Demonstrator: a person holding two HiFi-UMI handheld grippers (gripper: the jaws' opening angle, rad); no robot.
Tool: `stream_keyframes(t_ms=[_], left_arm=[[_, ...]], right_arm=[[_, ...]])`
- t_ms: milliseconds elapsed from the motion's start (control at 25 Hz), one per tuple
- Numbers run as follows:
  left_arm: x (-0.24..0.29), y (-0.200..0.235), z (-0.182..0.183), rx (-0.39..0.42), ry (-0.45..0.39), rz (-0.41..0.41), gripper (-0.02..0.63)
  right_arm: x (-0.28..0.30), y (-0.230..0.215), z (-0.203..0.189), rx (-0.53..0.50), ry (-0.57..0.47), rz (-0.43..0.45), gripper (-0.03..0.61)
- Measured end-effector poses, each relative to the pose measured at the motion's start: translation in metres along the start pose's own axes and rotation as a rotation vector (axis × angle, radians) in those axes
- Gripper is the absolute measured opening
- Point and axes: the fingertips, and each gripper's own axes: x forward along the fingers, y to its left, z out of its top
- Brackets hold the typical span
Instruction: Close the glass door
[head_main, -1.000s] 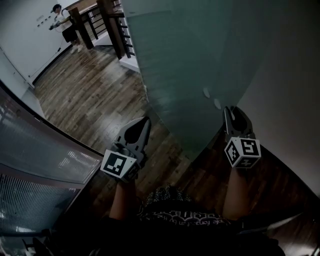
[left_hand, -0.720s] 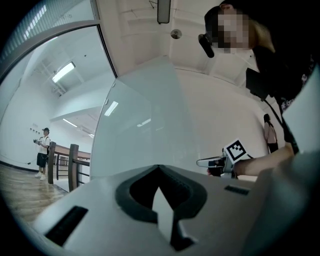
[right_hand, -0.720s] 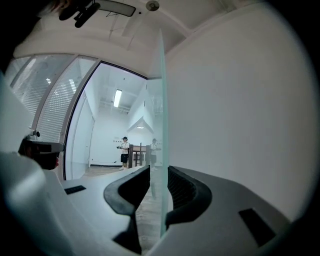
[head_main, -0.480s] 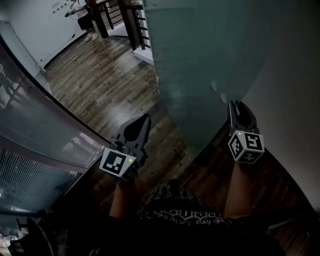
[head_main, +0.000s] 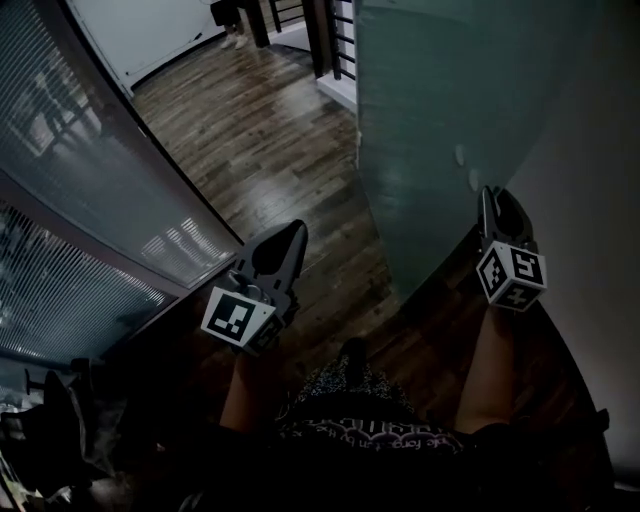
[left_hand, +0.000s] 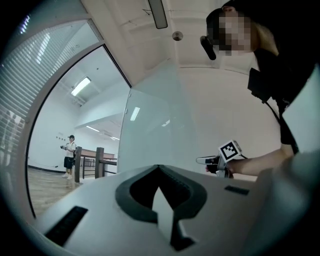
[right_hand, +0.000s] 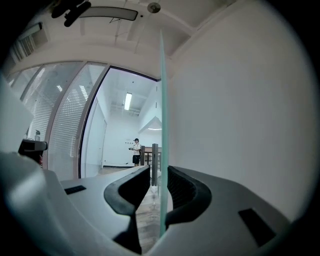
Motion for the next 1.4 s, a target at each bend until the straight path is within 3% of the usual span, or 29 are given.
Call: stream_keyframes(t_ms=[360,920,1400], left_arm=[[-0.066,0.017,0.001,0.007,0.02,0.146,0.002],[-0.078,0.049,0.009,0.0,0.002,0.141,0.002],[-0.102,0.076,0.013,0.002,-0.004,0.189,0.002]], right_arm=[[0.01,0.035,-0.004,0.017,-0.002,0.069,0.092],[0.005,0.1,-0.002,0.004,0.006,0.128,0.092],[0.013,0.17,0.004,-0.02,-0.01,0.253,0.092]])
